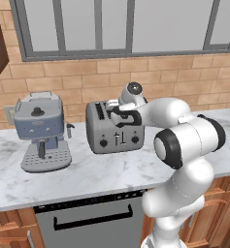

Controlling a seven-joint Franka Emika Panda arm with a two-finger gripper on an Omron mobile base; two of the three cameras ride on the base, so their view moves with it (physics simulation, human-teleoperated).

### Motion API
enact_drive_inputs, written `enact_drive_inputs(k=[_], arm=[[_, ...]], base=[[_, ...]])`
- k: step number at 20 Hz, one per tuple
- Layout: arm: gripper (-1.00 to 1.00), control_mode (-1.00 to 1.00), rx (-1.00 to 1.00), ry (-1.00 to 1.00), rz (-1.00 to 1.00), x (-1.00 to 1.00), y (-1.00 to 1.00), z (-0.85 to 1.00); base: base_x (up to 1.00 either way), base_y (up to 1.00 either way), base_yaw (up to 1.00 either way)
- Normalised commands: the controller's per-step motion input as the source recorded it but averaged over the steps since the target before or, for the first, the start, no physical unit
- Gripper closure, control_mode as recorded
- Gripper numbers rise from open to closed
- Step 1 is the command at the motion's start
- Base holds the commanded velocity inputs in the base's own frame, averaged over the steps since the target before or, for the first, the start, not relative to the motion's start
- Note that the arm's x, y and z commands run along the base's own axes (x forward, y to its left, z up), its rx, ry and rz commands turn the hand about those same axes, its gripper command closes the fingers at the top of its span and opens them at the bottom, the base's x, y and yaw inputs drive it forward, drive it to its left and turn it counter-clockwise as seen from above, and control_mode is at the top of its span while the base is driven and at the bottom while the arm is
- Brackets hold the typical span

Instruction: Start the toaster. Once the lever pops up, take the bread to the plate on the dining counter.

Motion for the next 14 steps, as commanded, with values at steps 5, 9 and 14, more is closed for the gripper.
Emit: enact_drive_inputs(k=[5, 9, 14], arm=[[-1.0, -1.0, 0.0, 0.0, 0.0, 0.0, 0.0, 0.0], [-1.0, -1.0, 0.0, 0.0, 0.0, 0.0, 0.0, 0.0], [-1.0, -1.0, 0.0, 0.0, 0.0, 0.0, 0.0, 0.0]], base=[[0.0, 0.0, 0.0], [0.0, 0.0, 0.0], [0.0, 0.0, 0.0]])
